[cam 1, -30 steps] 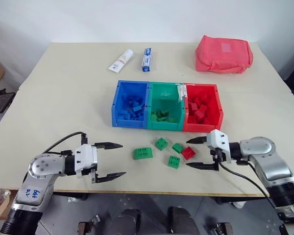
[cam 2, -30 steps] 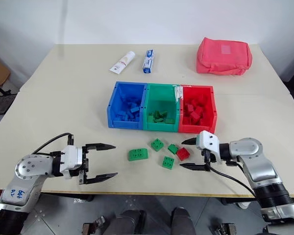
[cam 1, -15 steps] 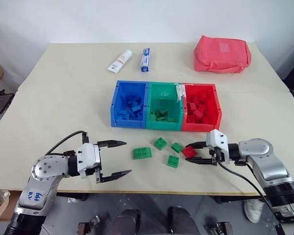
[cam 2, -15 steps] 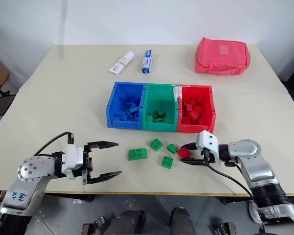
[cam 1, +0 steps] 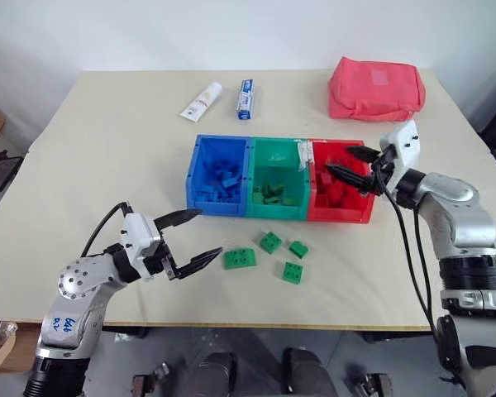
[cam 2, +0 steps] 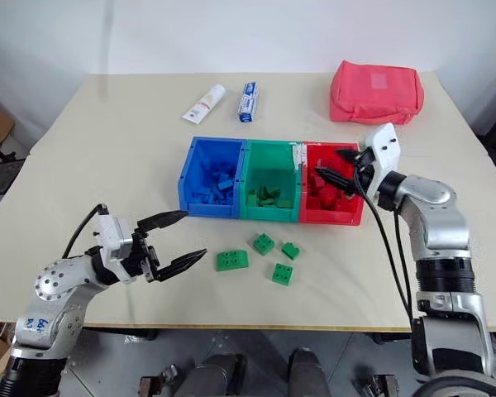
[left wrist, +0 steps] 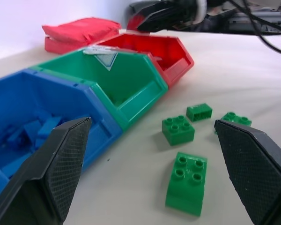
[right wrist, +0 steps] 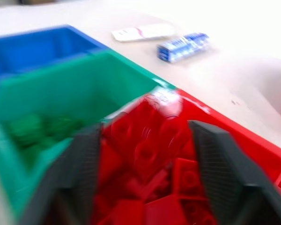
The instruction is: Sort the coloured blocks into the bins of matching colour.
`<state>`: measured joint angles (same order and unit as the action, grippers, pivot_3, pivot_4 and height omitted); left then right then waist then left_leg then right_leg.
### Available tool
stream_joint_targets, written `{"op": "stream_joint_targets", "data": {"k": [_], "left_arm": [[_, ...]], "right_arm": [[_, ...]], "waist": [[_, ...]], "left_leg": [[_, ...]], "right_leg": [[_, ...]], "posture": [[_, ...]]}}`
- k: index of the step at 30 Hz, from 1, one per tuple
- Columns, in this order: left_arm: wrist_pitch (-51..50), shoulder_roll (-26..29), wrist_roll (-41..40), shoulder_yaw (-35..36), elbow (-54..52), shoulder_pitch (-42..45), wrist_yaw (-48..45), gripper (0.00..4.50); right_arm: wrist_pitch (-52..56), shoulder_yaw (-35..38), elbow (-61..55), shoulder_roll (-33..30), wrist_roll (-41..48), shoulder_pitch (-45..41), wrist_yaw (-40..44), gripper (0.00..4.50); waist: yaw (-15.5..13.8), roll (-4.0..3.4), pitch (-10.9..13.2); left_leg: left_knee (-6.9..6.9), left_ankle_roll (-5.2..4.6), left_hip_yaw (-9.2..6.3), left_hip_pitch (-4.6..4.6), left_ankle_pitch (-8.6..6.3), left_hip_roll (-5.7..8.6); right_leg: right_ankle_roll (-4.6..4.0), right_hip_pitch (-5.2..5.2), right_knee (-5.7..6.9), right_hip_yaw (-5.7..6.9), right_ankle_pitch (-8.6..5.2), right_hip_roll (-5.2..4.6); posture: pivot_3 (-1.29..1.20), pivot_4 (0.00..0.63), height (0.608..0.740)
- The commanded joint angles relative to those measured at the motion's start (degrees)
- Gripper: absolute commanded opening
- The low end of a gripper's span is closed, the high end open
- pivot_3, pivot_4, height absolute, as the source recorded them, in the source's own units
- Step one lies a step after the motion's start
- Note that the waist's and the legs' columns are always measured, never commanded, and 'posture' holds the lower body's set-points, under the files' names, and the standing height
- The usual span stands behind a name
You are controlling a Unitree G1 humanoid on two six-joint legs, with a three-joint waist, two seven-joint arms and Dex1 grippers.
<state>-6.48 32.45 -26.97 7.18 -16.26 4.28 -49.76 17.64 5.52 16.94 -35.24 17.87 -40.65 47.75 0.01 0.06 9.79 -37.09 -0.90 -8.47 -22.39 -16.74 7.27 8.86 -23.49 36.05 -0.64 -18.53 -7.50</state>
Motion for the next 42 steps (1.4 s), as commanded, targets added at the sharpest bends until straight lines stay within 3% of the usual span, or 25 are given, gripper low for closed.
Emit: {"op": "stream_joint_targets", "data": {"k": [1, 5, 9, 12, 15, 25, 29, 35, 38, 42], "left_arm": [[-0.2, 1.7, -2.1, 2.9, -0.2, -0.4, -1.7, 4.50], [0.7, 5.4, -0.5, 1.4, 2.0, -2.1, -7.7, 4.50], [3.0, 5.4, 0.5, 0.7, 3.6, -2.2, -9.2, 4.50], [2.9, 5.7, 0.8, -0.1, 5.4, -1.7, -10.5, 4.50], [5.4, 5.9, 1.7, -1.1, 6.7, -1.2, -12.5, 4.50], [8.7, 5.7, 2.5, -1.0, 8.7, 0.6, -13.3, 4.50], [6.4, 5.5, 1.2, -0.3, 5.3, -0.8, -11.5, 4.50], [5.0, 4.9, 1.1, -0.3, 2.1, -2.7, -9.6, 4.50], [4.5, 4.7, 1.1, -0.1, 1.4, -3.2, -8.8, 4.50], [4.0, 4.6, 0.9, 0.0, 0.5, -3.8, -8.1, 4.50]], "right_arm": [[-1.8, 1.9, -1.5, -0.9, -0.1, -1.0, -0.6, 4.37], [0.2, 3.6, -10.5, -5.2, 6.9, 7.1, 10.6, 4.45], [5.5, 5.5, -21.5, -10.3, 13.5, 17.1, 17.6, 4.45], [5.2, 6.3, -28.6, -15.2, 12.8, 29.4, 21.7, 4.45], [0.7, 5.2, -29.5, -16.4, 10.0, 35.1, 22.7, 4.45], [2.9, -3.8, -26.5, -10.7, 4.4, 29.1, 16.0, 4.45], [5.3, -9.9, -24.7, -8.0, 0.1, 26.9, 13.1, 4.45], [6.0, -13.7, -21.5, -1.5, -2.8, 22.0, 8.0, 4.45], [6.4, -14.5, -21.1, 0.4, -3.5, 20.8, 7.0, 3.81], [6.4, -15.1, -21.5, 0.6, -3.6, 21.2, 7.5, 2.46]], "waist": [[0.1, 0.00, 0.0], [-0.3, 0.00, 0.0], [-0.2, -0.05, 0.0], [-0.5, -0.06, 0.0], [-0.8, -0.04, 0.0], [0.0, -0.04, 0.0], [-0.1, -0.02, 0.0], [0.2, 0.00, 0.0], [0.1, 0.00, 0.0], [-0.1, 0.00, 0.0]], "left_leg": [[0.00, -0.01, 0.00, 0.00, 0.00, -0.01], [0.01, 0.00, -0.05, 0.00, 0.00, -0.04], [-0.03, -0.04, -0.03, -0.02, -0.02, -0.02], [-0.07, -0.03, -0.02, 0.02, -0.02, -0.07], [-0.06, 0.01, 0.02, 0.08, -0.04, -0.15], [-0.02, 0.04, 0.41, 0.22, -0.06, -0.35], [-0.02, 0.03, 0.40, 0.18, -0.07, -0.33], [-0.06, 0.04, 0.41, 0.21, -0.07, -0.34], [-0.01, 0.09, 0.43, 0.23, -0.07, -0.41], [-0.02, 0.08, 0.41, 0.21, -0.08, -0.37]], "right_leg": [[0.00, 0.00, -0.01, 0.00, 0.00, 0.00], [0.00, 0.01, -0.03, 0.04, 0.00, 0.01], [0.01, 0.07, -0.09, 0.04, 0.00, -0.01], [0.01, 0.13, -0.09, 0.05, 0.01, -0.03], [0.01, 0.16, -0.10, 0.04, 0.00, -0.02], [-0.05, 0.09, -0.07, -0.03, 0.12, -0.02], [-0.05, 0.06, -0.08, -0.01, 0.12, -0.02], [-0.07, 0.08, -0.05, -0.04, 0.13, 0.00], [-0.10, 0.04, -0.04, -0.05, 0.13, 0.03], [-0.10, 0.05, -0.05, -0.03, 0.13, 0.04]], "posture": [[0.00, 0.150, 0.740], [0.00, 0.150, 0.740], [0.00, 0.150, 0.740], [0.00, 0.150, 0.740], [0.00, 0.150, 0.740], [0.00, 0.150, 0.740], [0.00, 0.150, 0.740], [0.00, 0.150, 0.740], [0.00, 0.150, 0.740], [0.00, 0.150, 0.740]]}}
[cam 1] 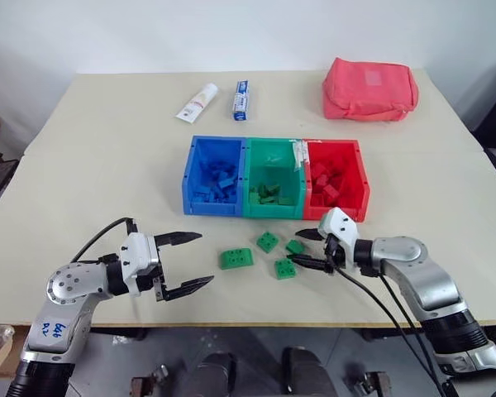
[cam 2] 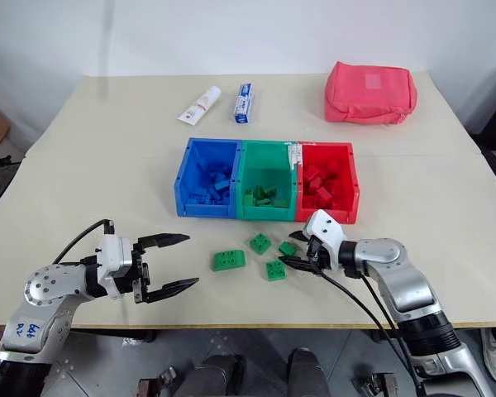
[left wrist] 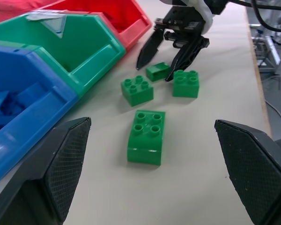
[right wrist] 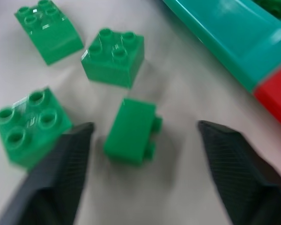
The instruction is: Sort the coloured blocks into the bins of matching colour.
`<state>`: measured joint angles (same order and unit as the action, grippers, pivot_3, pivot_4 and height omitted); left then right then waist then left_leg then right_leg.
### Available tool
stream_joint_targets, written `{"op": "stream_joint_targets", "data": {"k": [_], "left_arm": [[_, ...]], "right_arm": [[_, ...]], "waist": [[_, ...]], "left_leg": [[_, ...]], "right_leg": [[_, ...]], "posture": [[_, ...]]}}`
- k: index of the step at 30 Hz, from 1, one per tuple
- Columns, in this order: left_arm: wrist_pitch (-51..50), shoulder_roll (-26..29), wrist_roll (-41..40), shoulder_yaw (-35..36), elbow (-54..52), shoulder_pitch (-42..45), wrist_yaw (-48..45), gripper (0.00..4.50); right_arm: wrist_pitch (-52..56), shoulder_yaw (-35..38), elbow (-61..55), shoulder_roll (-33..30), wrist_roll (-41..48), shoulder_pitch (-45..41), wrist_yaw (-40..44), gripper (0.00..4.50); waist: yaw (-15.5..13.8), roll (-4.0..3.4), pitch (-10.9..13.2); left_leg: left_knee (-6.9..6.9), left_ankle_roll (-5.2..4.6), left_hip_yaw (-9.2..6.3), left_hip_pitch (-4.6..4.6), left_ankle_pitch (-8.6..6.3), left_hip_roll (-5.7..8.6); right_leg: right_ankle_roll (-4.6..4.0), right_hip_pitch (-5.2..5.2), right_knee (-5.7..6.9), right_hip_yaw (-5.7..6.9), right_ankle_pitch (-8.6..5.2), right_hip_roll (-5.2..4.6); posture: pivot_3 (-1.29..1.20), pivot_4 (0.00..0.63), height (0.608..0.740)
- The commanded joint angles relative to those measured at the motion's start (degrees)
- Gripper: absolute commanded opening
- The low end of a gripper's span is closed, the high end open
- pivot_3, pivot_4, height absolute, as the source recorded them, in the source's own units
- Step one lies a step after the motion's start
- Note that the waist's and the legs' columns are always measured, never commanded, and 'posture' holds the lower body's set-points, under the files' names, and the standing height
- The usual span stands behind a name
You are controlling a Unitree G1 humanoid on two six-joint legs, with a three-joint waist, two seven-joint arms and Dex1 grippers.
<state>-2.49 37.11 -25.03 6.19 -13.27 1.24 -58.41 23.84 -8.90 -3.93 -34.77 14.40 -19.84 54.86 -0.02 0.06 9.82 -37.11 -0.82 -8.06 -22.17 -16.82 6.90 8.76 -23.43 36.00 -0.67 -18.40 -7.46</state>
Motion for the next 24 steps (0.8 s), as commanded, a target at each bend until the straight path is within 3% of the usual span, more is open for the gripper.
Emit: {"op": "stream_joint_targets", "data": {"k": [1, 4, 5, 7, 10, 16, 24], "left_arm": [[0.0, -0.2, -1.0, 0.8, -2.6, -0.9, 0.6, 4.50], [-0.5, -0.9, -1.8, 1.0, -3.0, -0.9, 1.3, 4.50], [-0.9, -1.3, -2.5, 1.2, -3.2, -0.8, 1.7, 4.50], [-4.7, -3.5, -6.5, 3.6, -4.2, 0.6, 6.2, 4.50], [-5.5, -3.9, -6.2, 5.4, -4.4, 0.9, 8.4, 4.50], [-4.1, -3.7, -4.0, 5.6, -3.5, -0.5, 8.5, 4.50], [-2.5, -3.7, -2.3, 5.6, -1.8, -0.3, 8.5, 4.50]], "right_arm": [[0.1, -0.7, -0.8, 0.0, -0.2, 0.5, 0.5, 2.10], [0.0, 0.2, -2.1, -0.6, 0.8, 0.6, 1.3, 1.06], [0.1, 0.8, -3.0, -0.9, 1.6, 0.7, 1.8, 0.93], [4.0, 3.9, -7.1, -1.0, 6.2, -0.7, 2.2, 0.94], [8.1, 7.3, -7.5, 1.7, 8.6, -7.7, -3.1, 0.94], [5.3, 5.9, 5.4, 7.3, 1.8, -20.1, -12.3, 0.94], [2.0, 4.8, 7.3, 7.7, 1.4, -21.4, -9.2, 3.68]], "waist": [[-0.1, 0.00, 0.0], [0.0, 0.00, 0.0], [0.0, 0.00, 0.0], [0.0, 0.00, 0.0], [0.4, 0.01, 0.0], [0.4, 0.01, 0.0], [0.2, 0.01, 0.0]], "left_leg": [[-0.01, -0.01, 0.00, 0.00, 0.00, 0.01], [0.00, -0.01, 0.00, 0.00, 0.00, 0.01], [0.00, -0.01, 0.00, 0.00, 0.00, 0.01], [0.00, -0.01, 0.00, -0.01, 0.00, 0.01], [-0.05, 0.00, 0.00, -0.03, 0.00, -0.02], [0.03, 0.10, 0.13, 0.04, -0.03, -0.18], [-0.01, -0.02, 0.11, -0.09, -0.07, 0.00]], "right_leg": [[0.00, 0.00, 0.00, 0.01, 0.00, 0.00], [0.00, 0.00, -0.01, 0.01, 0.00, 0.00], [0.00, 0.00, -0.01, 0.00, 0.00, 0.00], [0.00, 0.00, -0.01, 0.00, 0.00, -0.01], [0.00, -0.03, 0.03, -0.01, 0.00, 0.00], [-0.08, -0.11, 0.06, -0.06, 0.02, 0.10], [-0.08, -0.16, 0.04, 0.02, 0.04, 0.07]], "posture": [[0.00, 0.150, 0.740], [0.00, 0.150, 0.740], [0.00, 0.150, 0.740], [0.00, 0.150, 0.740], [0.00, 0.150, 0.740], [0.00, 0.150, 0.740], [0.00, 0.150, 0.740]]}}
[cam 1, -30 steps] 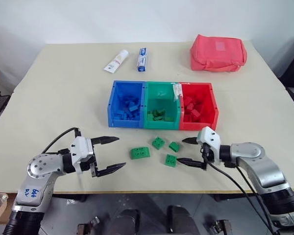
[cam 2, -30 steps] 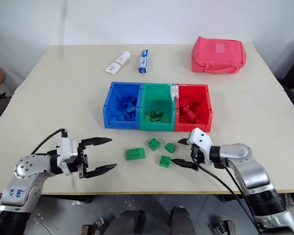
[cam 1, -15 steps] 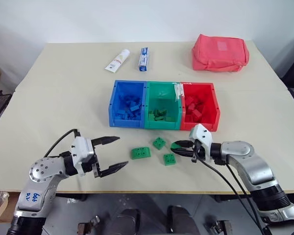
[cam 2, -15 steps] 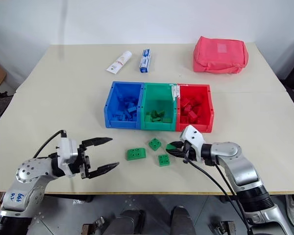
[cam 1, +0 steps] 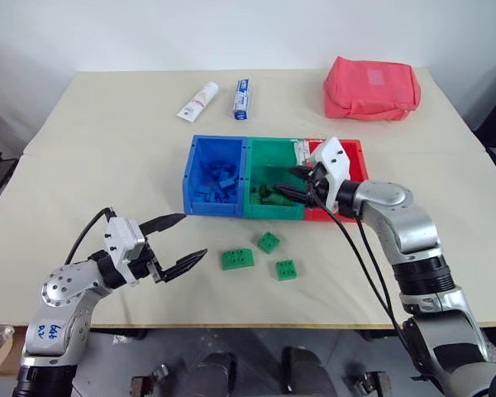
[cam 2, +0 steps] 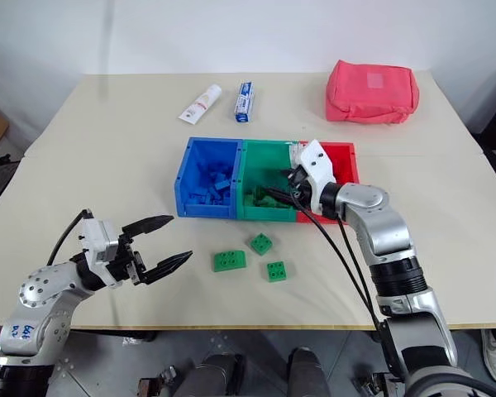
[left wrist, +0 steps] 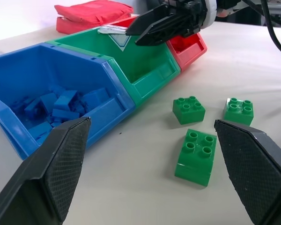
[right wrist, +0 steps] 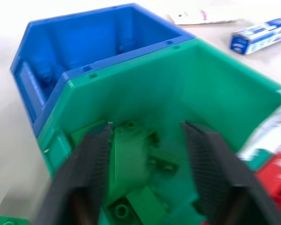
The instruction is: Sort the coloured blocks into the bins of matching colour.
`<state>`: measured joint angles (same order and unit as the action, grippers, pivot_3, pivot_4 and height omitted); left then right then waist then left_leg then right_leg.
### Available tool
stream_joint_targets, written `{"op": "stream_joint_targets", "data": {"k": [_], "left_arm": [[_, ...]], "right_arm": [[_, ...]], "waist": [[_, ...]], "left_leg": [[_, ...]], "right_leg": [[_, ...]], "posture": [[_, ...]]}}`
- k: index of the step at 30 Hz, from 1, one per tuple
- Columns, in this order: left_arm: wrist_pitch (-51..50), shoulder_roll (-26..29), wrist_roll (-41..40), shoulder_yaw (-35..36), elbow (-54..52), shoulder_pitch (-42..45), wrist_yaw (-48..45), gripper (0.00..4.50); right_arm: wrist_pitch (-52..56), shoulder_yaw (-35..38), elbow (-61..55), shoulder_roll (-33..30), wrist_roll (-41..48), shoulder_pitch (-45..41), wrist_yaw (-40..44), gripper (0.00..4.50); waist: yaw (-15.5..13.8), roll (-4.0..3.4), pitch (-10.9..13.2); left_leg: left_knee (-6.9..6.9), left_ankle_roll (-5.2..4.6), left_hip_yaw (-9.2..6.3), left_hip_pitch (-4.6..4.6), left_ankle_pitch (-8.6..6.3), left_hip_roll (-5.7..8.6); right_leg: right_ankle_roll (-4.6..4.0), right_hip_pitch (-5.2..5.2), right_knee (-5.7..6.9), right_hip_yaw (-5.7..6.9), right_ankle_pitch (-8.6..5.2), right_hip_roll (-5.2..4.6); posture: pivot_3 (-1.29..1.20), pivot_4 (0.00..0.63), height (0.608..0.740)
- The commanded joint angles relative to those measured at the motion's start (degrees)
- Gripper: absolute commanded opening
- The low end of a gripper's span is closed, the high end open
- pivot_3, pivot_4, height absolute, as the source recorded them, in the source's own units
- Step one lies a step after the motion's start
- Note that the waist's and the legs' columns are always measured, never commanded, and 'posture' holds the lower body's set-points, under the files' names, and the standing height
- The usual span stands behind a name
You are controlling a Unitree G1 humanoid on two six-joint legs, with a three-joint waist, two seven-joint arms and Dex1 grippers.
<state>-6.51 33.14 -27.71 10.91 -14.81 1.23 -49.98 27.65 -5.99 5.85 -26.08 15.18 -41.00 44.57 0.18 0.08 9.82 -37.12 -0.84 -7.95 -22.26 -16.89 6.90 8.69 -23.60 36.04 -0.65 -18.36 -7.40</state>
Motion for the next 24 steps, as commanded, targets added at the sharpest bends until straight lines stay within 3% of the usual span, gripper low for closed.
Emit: {"op": "stream_joint_targets", "data": {"k": [1, 3, 9, 14, 19, 24], "left_arm": [[1.7, 0.2, 0.6, 0.8, -0.2, -0.4, 0.0, 4.50], [2.7, 0.1, 1.4, 0.5, 0.3, -0.2, -0.1, 4.50], [6.2, 3.0, 4.2, -1.2, 4.7, 1.0, -4.8, 4.50], [6.3, 5.8, 4.7, -4.4, 7.9, 2.6, -10.7, 4.50], [8.6, 5.5, 5.5, -6.2, 11.0, 6.1, -13.3, 4.50], [7.9, 5.7, 4.6, -7.5, 11.1, 7.5, -15.6, 4.50]], "right_arm": [[-2.6, 2.5, -3.5, -1.7, 1.4, 0.8, 2.4, 3.98], [-5.1, 4.3, -6.5, -3.6, 4.1, 3.9, 6.7, 4.48], [-10.4, 9.8, -14.1, -14.5, 10.8, 16.7, 22.1, 4.48], [-21.1, 14.4, -7.6, -24.1, 7.2, 27.2, 30.5, 4.48], [-31.9, 15.6, -1.9, -25.6, 5.7, 32.0, 34.2, 4.48], [-30.3, 10.9, -5.0, -23.7, 5.6, 30.1, 33.9, 4.48]], "waist": [[0.0, 0.00, 0.0], [-0.2, 0.00, 0.0], [-0.3, 0.00, 0.0], [-0.3, 0.00, 0.0], [-0.1, 0.00, 0.0], [0.1, 0.00, 0.0]], "left_leg": [[-0.01, 0.00, 0.00, 0.00, 0.00, -0.01], [0.00, 0.01, -0.01, 0.00, 0.00, -0.04], [-0.02, -0.03, 0.00, 0.00, -0.02, -0.02], [-0.02, -0.03, 0.05, 0.04, -0.02, -0.06], [-0.02, -0.02, 0.17, 0.12, -0.03, -0.17], [-0.03, 0.01, 0.26, 0.14, -0.04, -0.25]], "right_leg": [[0.00, 0.00, 0.01, 0.00, 0.00, 0.00], [0.00, 0.00, 0.01, 0.01, 0.00, 0.00], [0.01, 0.08, -0.07, 0.05, 0.01, -0.02], [0.01, 0.11, -0.09, 0.05, 0.00, -0.04], [0.01, 0.13, -0.06, 0.02, 0.01, -0.03], [0.01, 0.10, -0.04, -0.04, 0.01, -0.02]], "posture": [[0.00, 0.150, 0.740], [0.00, 0.150, 0.740], [0.00, 0.150, 0.740], [0.00, 0.150, 0.740], [0.00, 0.150, 0.740], [0.00, 0.150, 0.740]]}}
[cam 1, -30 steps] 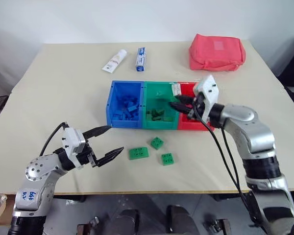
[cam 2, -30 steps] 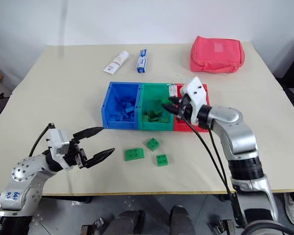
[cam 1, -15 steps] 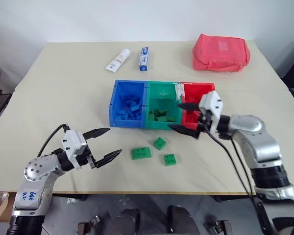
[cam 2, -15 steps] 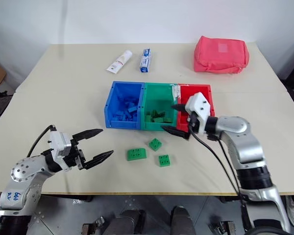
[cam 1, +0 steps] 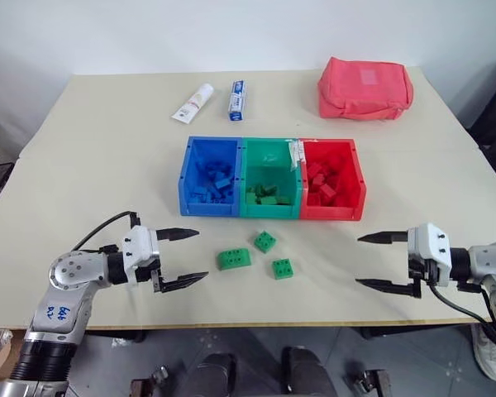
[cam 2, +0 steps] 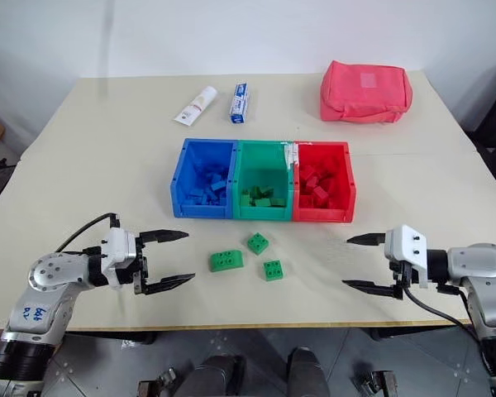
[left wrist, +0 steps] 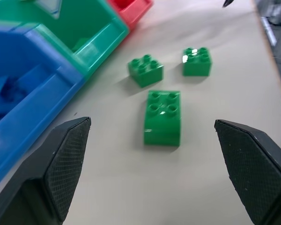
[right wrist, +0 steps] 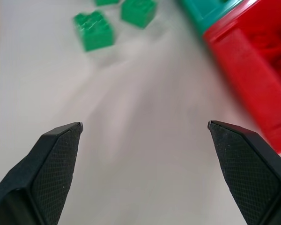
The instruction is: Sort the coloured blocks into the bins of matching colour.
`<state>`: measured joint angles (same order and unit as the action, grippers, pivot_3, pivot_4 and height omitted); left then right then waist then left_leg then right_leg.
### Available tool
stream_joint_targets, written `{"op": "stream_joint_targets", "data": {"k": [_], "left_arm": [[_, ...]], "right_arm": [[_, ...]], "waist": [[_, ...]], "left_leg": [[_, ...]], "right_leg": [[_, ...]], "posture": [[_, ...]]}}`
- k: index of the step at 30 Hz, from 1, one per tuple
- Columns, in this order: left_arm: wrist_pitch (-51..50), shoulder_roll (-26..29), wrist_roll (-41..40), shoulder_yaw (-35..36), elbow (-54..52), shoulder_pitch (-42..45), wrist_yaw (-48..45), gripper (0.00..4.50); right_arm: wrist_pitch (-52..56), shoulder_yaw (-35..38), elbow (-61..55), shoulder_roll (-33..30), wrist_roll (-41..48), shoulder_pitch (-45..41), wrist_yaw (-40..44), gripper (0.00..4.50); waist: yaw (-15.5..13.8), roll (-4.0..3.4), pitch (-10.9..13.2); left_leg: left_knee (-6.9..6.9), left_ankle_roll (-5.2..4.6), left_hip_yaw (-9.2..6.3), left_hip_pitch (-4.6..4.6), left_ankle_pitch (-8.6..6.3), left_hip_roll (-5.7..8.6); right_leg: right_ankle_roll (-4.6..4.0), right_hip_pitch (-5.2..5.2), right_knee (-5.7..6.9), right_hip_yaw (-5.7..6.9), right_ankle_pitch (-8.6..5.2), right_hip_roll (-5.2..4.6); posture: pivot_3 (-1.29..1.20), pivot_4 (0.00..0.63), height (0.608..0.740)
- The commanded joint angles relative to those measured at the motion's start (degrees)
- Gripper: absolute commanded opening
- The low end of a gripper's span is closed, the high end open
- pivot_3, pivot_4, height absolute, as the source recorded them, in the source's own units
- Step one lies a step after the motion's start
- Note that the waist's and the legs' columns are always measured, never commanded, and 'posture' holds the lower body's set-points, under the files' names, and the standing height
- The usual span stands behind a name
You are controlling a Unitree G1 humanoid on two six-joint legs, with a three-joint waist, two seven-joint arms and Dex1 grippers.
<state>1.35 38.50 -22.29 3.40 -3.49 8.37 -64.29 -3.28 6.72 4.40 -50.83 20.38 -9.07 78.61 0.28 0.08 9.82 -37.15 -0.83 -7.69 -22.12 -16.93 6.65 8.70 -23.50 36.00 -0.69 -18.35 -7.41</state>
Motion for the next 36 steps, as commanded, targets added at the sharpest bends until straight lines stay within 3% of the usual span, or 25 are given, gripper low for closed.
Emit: {"op": "stream_joint_targets", "data": {"k": [1, 7, 12, 15, 22, 25, 28, 32, 36], "left_arm": [[-0.5, 0.3, -1.1, -0.1, -0.4, 0.4, -1.5, 4.50], [-1.5, 0.0, -3.2, 0.9, -1.7, 0.0, -2.7, 4.50], [-1.5, 0.2, -2.8, 1.8, -3.1, -1.5, -1.2, 4.50], [-1.8, 0.3, -2.7, 2.0, -4.4, -2.8, -0.4, 4.50], [-3.1, 0.8, -3.4, 3.2, -6.7, -5.2, 0.8, 4.50], [-4.2, -0.3, -4.4, 4.0, -7.4, -5.1, 2.4, 4.50], [-6.2, -2.2, -6.4, 5.3, -8.5, -3.5, 5.8, 4.50], [-9.0, -4.2, -8.4, 7.1, -9.1, -2.1, 9.6, 4.50], [-9.2, -4.8, -8.0, 7.4, -8.7, -2.3, 10.6, 4.50]], "right_arm": [[1.5, -3.4, -4.7, 1.6, -0.1, -2.5, -0.5, 4.48], [14.9, -16.7, -13.1, 8.3, -3.2, -9.6, -5.2, 4.48], [17.6, -23.6, -10.5, 13.4, -8.8, -14.6, -8.8, 4.48], [16.1, -25.7, -9.2, 13.7, -11.5, -15.3, -9.1, 3.92], [15.1, -23.3, -9.6, 10.8, -10.0, -15.6, -6.6, 1.52], [17.2, -18.9, -10.7, 12.9, -4.4, -17.3, -7.4, 1.48], [23.6, -14.1, -9.2, 18.2, -0.3, -23.0, -14.4, 1.48], [26.5, -11.4, 0.0, 23.9, -5.4, -33.3, -28.1, 1.48], [23.4, -11.0, 8.2, 27.3, -8.6, -38.5, -34.4, 1.48]], "waist": [[0.0, 0.00, 0.0], [-0.1, 0.01, 0.0], [-0.4, 0.01, 0.0], [-0.5, 0.01, 0.0], [-0.3, 0.01, 0.0], [-0.2, 0.01, 0.0], [0.1, 0.01, 0.0], [0.0, 0.01, 0.0], [-0.1, 0.01, 0.0]], "left_leg": [[0.00, 0.00, 0.00, 0.00, 0.00, -0.01], [-0.05, 0.02, -0.04, -0.01, -0.01, -0.02], [-0.05, 0.03, -0.06, -0.04, -0.02, 0.02], [-0.04, 0.02, -0.12, -0.04, -0.03, 0.08], [-0.05, 0.02, -0.11, -0.05, -0.02, 0.04], [-0.05, 0.02, -0.11, -0.05, -0.02, 0.04], [-0.04, 0.05, -0.08, -0.03, -0.03, -0.05], [-0.06, 0.13, -0.07, -0.02, -0.01, -0.13], [0.02, 0.13, -0.10, -0.04, -0.01, -0.10]], "right_leg": [[0.00, 0.00, 0.01, 0.00, 0.00, 0.00], [-0.01, -0.01, 0.00, 0.01, 0.01, 0.00], [-0.02, -0.03, 0.00, 0.03, 0.01, -0.01], [-0.02, -0.03, 0.00, 0.09, 0.01, -0.01], [-0.02, -0.03, 0.01, 0.09, 0.01, -0.01], [-0.02, -0.04, 0.01, 0.07, 0.01, 0.00], [-0.04, -0.04, 0.02, 0.05, 0.02, 0.04], [-0.11, -0.09, 0.10, 0.06, 0.06, 0.12], [-0.12, -0.12, 0.09, 0.12, 0.06, 0.13]], "posture": [[0.00, 0.150, 0.740], [0.00, 0.150, 0.740], [0.00, 0.150, 0.740], [0.00, 0.150, 0.740], [0.00, 0.150, 0.740], [0.00, 0.150, 0.740], [0.00, 0.150, 0.740], [0.00, 0.150, 0.740], [0.00, 0.150, 0.740]]}}
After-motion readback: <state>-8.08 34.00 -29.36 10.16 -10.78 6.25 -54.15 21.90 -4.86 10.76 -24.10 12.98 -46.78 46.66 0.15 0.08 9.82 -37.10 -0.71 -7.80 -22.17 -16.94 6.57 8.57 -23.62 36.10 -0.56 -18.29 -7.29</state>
